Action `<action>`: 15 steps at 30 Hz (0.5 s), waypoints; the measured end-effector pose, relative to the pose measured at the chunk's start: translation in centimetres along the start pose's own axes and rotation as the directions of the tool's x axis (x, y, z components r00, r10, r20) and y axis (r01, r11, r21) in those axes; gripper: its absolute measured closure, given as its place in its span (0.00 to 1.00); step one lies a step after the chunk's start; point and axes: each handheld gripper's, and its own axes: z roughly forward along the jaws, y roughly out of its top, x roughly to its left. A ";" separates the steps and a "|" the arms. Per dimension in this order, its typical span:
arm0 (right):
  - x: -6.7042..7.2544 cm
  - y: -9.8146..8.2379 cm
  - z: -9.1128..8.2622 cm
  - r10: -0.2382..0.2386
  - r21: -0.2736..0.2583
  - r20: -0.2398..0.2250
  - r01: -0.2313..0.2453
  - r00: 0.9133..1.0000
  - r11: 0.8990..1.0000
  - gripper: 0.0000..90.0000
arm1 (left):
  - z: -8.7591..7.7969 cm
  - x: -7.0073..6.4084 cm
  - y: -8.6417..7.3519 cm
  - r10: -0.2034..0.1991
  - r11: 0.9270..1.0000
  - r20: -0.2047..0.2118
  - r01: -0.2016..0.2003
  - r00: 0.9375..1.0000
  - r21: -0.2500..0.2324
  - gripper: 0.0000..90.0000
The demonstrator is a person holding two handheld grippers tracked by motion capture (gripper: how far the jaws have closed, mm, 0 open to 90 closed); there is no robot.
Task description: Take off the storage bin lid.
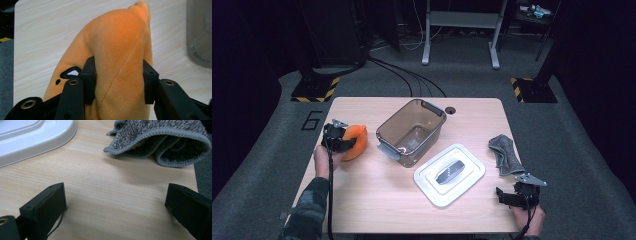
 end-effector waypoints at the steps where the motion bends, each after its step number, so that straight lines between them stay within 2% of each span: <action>1: 0.0 0.0 0.0 0.000 0.000 0.000 0.000 1.000 1.000 0.03 | 0.0 0.0 -0.1 -0.004 1.000 -0.006 0.004 1.000 -0.014 0.64; 9: 0.0 0.0 0.0 0.000 0.000 0.000 0.000 1.000 1.000 0.03 | -0.7 -0.1 0.0 0.009 0.999 -0.024 -0.010 1.000 -0.031 0.65; 15: 0.0 0.0 0.0 0.000 0.000 0.000 0.000 1.000 1.000 0.03 | -1.3 0.1 0.0 -0.002 0.999 -0.026 0.001 1.000 -0.048 0.65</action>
